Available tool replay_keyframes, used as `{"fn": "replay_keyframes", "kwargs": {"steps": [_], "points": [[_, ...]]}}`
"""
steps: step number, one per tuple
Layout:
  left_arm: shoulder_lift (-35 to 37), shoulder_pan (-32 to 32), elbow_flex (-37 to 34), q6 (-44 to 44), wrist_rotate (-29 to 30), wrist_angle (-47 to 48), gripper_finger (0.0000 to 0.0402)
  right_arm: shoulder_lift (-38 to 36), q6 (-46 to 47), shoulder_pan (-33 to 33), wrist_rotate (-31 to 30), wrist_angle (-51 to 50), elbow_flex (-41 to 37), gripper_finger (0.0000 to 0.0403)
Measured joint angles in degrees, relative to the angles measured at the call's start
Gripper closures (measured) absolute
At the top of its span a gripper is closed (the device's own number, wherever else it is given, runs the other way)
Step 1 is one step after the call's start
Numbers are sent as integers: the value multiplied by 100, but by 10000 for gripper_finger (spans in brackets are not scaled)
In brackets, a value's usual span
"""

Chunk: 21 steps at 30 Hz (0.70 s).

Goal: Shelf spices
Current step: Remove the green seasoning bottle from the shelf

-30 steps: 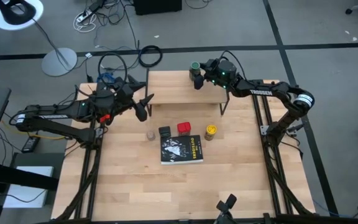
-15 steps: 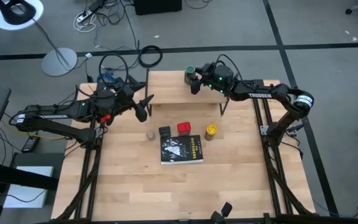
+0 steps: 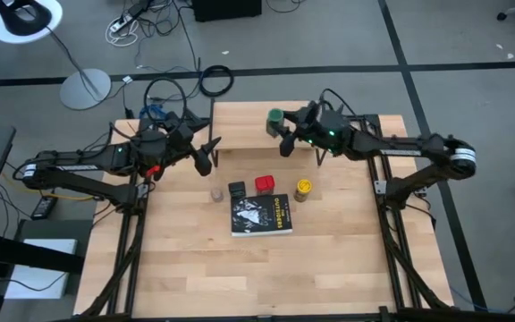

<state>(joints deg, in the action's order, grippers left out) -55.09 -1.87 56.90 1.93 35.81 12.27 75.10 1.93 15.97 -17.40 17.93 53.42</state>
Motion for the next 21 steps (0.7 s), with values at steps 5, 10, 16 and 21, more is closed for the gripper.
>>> {"fn": "replay_keyframes", "kwargs": {"steps": [5,10,16,21], "points": [[0,0,0,-2,0,-5,129,-720,82,-661,-1170,-868,3,209],[0,0,0,-7,0,13,129,-1174,702,-1502,-2339,-1880,3,209],[0,0,0,145,-1,217,129,-1248,1950,-2830,-3992,-3028,3,209],[-33,0,0,272,0,414,129,-1106,3722,-3837,-5342,-4361,3,209]]}}
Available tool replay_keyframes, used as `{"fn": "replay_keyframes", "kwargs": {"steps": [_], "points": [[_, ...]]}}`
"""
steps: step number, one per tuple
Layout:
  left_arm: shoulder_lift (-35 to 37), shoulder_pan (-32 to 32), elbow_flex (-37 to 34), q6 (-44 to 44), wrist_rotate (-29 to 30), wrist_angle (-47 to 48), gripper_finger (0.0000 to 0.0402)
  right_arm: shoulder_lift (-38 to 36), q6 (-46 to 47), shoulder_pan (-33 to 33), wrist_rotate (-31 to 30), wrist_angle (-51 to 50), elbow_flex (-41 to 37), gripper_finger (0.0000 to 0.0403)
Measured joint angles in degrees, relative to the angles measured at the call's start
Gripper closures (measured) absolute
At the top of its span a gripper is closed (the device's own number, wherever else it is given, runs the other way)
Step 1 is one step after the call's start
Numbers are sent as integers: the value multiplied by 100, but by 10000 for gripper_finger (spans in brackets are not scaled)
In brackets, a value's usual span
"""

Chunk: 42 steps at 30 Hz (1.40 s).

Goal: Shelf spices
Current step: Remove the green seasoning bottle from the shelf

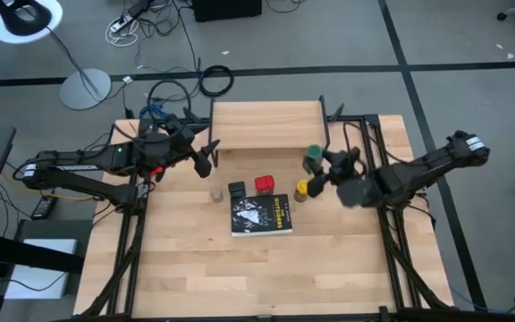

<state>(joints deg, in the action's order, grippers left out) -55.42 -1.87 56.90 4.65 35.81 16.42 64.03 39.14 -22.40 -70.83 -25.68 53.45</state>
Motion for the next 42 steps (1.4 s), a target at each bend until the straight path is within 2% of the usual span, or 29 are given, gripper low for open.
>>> {"fn": "replay_keyframes", "kwargs": {"steps": [2,4,7,19,22,28,34,42], "points": [[-50,0,0,12,-4,-11,129,116,867,-255,-383,-567,0,209],[-56,9,-2,16,-48,21,129,260,1786,-383,-510,-1210,0,209],[-134,11,11,45,-60,-38,129,563,2918,-363,-320,-1959,0,209],[-459,15,2,229,-157,36,129,1895,6375,-255,124,-4221,0,209],[-539,15,2,231,-157,20,129,2153,7140,-255,232,-4483,-112,209],[-629,15,-2,224,-157,-90,129,2728,8249,-255,468,-4273,-574,209],[-649,15,0,205,-155,-183,129,3186,8327,-255,373,-3648,-782,209],[-644,15,0,225,-155,-228,129,3513,8329,-238,364,-3577,-782,209]]}}
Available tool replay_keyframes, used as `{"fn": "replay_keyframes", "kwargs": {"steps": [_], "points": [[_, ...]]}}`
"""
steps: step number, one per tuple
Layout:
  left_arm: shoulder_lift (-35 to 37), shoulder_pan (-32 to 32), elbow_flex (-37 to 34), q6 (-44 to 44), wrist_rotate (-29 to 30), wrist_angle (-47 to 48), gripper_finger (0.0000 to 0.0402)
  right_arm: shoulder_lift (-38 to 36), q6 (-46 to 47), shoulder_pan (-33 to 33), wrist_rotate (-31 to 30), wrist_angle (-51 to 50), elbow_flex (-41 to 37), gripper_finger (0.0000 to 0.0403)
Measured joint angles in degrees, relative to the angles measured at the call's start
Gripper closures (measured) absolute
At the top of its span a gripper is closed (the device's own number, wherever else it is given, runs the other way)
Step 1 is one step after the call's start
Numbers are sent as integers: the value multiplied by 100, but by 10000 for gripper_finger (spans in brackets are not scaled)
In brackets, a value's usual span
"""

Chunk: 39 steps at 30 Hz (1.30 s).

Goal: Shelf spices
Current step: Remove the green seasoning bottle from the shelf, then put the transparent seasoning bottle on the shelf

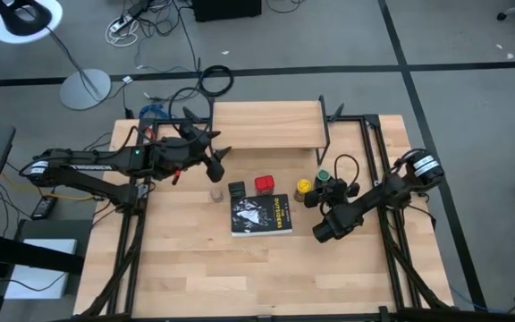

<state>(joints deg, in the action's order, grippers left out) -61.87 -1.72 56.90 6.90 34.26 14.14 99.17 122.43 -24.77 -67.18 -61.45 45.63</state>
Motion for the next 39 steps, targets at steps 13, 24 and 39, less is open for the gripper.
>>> {"fn": "replay_keyframes", "kwargs": {"steps": [13,24,39], "points": [[0,0,0,1,2,-56,129,10,-223,-31,-167,-13,2,109],[0,0,0,71,2,-66,129,-384,-330,-155,-730,-190,11,106],[0,0,0,87,4,-156,129,-2488,-2407,-164,-2226,-533,57,110]]}}
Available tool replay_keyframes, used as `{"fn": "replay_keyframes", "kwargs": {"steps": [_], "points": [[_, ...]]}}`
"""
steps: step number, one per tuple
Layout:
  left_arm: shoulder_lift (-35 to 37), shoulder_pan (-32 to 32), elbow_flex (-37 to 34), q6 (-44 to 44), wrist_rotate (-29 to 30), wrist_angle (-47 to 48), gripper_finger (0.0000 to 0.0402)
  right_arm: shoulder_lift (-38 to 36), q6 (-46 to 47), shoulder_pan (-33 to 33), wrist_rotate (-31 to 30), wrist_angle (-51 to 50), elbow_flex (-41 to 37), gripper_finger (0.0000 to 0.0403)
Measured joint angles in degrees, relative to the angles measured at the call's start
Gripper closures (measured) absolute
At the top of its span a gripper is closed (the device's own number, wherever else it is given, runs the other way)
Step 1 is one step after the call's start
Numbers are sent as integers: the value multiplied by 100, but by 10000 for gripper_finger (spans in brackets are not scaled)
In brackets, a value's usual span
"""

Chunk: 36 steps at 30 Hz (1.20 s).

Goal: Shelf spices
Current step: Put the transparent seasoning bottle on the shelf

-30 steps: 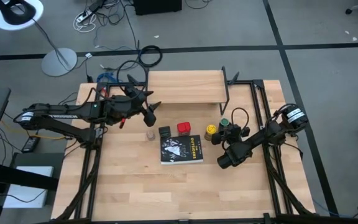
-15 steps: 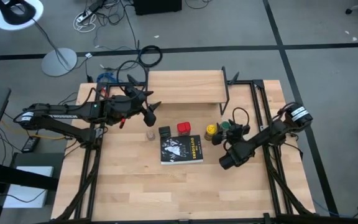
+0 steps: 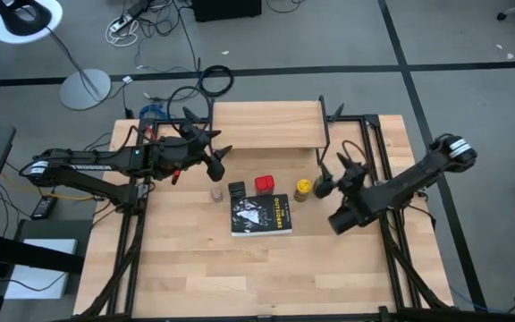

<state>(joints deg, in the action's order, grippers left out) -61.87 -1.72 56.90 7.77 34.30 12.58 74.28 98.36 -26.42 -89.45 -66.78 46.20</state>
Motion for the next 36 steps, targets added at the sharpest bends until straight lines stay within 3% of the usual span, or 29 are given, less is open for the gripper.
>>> {"fn": "replay_keyframes", "kwargs": {"steps": [8,19,22,28,36], "points": [[-8,0,0,-130,-219,-448,129,-1035,-3353,-19,-72,160,1044,110],[-87,-2,47,-467,-627,-1269,129,-1175,-9140,-19,10,1611,2893,110],[-87,-1,189,-597,-779,-1346,129,-1172,-10346,-19,497,2236,3136,110],[-86,-1,565,-866,-1017,-1339,129,-1158,-12155,79,2342,3953,3174,110],[-85,175,1124,-1687,-927,-1265,134,-1188,-12930,472,3786,5203,3174,110]]}}
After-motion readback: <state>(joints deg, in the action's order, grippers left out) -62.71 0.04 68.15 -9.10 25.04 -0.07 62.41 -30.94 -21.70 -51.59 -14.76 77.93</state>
